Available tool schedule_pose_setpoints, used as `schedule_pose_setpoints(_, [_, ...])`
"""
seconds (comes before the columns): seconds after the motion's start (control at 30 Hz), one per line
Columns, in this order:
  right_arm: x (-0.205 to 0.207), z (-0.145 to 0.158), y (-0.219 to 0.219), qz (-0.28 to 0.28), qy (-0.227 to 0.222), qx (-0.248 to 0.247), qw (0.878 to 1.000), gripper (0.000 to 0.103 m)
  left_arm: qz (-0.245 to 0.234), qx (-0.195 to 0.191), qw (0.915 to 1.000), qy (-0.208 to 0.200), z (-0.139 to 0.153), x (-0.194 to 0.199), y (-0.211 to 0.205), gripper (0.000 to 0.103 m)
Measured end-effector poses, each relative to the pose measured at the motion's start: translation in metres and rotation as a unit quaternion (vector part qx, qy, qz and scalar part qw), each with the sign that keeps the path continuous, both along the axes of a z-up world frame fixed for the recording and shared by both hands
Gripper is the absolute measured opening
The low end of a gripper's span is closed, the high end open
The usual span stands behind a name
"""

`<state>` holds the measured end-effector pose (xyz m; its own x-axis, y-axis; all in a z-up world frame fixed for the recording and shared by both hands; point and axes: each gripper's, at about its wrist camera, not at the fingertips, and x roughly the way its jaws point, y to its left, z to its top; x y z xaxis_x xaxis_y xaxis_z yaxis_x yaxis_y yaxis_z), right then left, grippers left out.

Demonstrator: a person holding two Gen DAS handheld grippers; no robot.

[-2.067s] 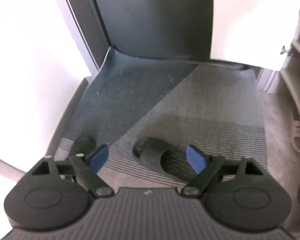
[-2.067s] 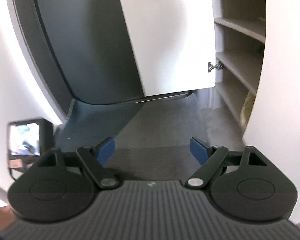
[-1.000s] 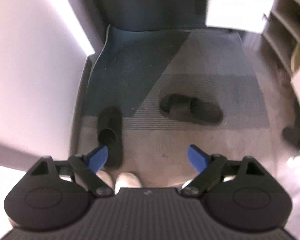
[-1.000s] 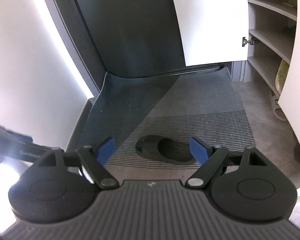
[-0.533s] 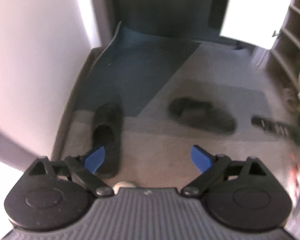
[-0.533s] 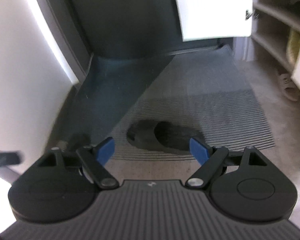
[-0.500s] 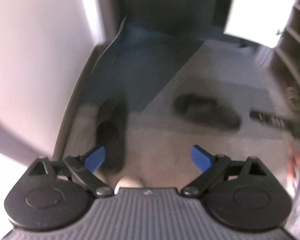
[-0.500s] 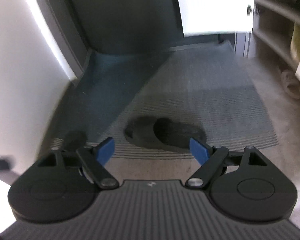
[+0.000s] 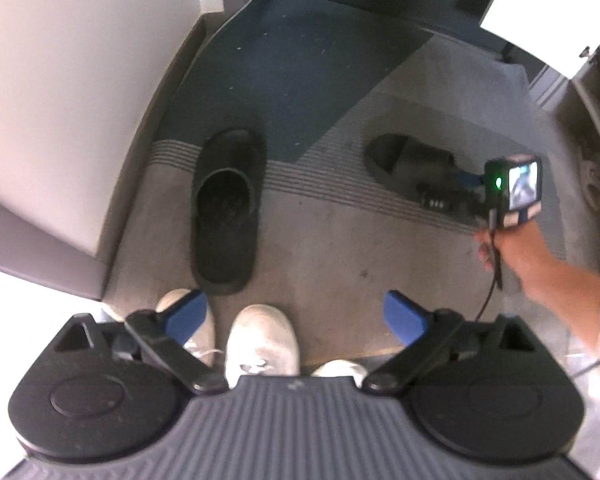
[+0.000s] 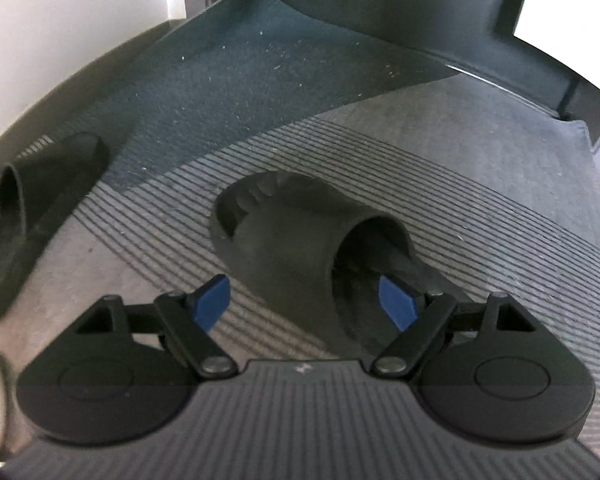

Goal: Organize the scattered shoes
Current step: 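Move the right tool to the black slide and grip its strap, then slide the black slide with the right tool beside the other slide, release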

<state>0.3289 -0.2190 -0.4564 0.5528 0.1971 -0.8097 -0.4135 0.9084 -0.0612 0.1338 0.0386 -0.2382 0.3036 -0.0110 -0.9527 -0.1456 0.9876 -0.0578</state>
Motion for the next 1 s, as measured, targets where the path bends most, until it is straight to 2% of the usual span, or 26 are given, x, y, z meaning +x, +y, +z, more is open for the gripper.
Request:
schedule_pose_setpoints(0.03, [0.005, -0.004, 0.004, 0.005, 0.007, -0.008, 1.0, 0.083, 0.002, -0.006, 1.0, 0.003, -0.001, 0.001, 0.004, 0.097])
schedule_pose_setpoints(0.1, [0.014, -0.011, 0.011, 0.017, 0.021, -0.025, 0.999, 0.075, 0.005, -0.014, 0.9999, 0.004, -0.001, 0.005, 0.011, 0.097])
schedule_pose_setpoints(0.17, [0.019, -0.016, 0.017, 0.022, 0.027, -0.027, 0.999, 0.073, 0.012, -0.008, 0.9999, 0.009, -0.003, 0.006, 0.018, 0.097])
schedule_pose_setpoints(0.27, [0.024, -0.022, 0.024, 0.024, 0.035, -0.027, 0.999, 0.06, 0.028, -0.02, 0.9992, 0.021, -0.005, 0.009, 0.026, 0.097])
schedule_pose_setpoints(0.33, [0.024, -0.024, 0.028, 0.02, 0.036, -0.029, 0.999, 0.058, 0.034, -0.021, 0.999, 0.022, -0.002, 0.006, 0.028, 0.097])
schedule_pose_setpoints(0.4, [0.024, -0.021, 0.029, 0.003, 0.032, -0.029, 0.999, 0.045, 0.03, -0.018, 0.9992, 0.018, -0.002, 0.007, 0.029, 0.097])
schedule_pose_setpoints(0.6, [0.027, -0.013, 0.035, -0.021, 0.07, 0.022, 0.997, 0.022, 0.03, -0.022, 0.9993, 0.007, 0.004, 0.012, 0.028, 0.097])
schedule_pose_setpoints(0.73, [0.021, 0.0, 0.047, -0.036, 0.077, 0.043, 0.995, 0.016, 0.034, -0.011, 0.9992, -0.016, 0.01, 0.014, 0.032, 0.097])
schedule_pose_setpoints(0.8, [0.015, 0.011, 0.053, -0.069, 0.08, 0.069, 0.992, 0.014, 0.043, 0.006, 0.9987, -0.027, 0.014, 0.015, 0.035, 0.097])
schedule_pose_setpoints(0.9, [0.005, 0.024, 0.066, -0.104, 0.085, 0.102, 0.986, 0.014, 0.065, 0.026, 0.9971, -0.028, 0.014, 0.018, 0.042, 0.097])
schedule_pose_setpoints(1.0, [-0.004, 0.032, 0.08, -0.116, 0.082, 0.115, 0.983, 0.013, 0.079, 0.037, 0.9958, -0.029, 0.013, 0.021, 0.05, 0.097])
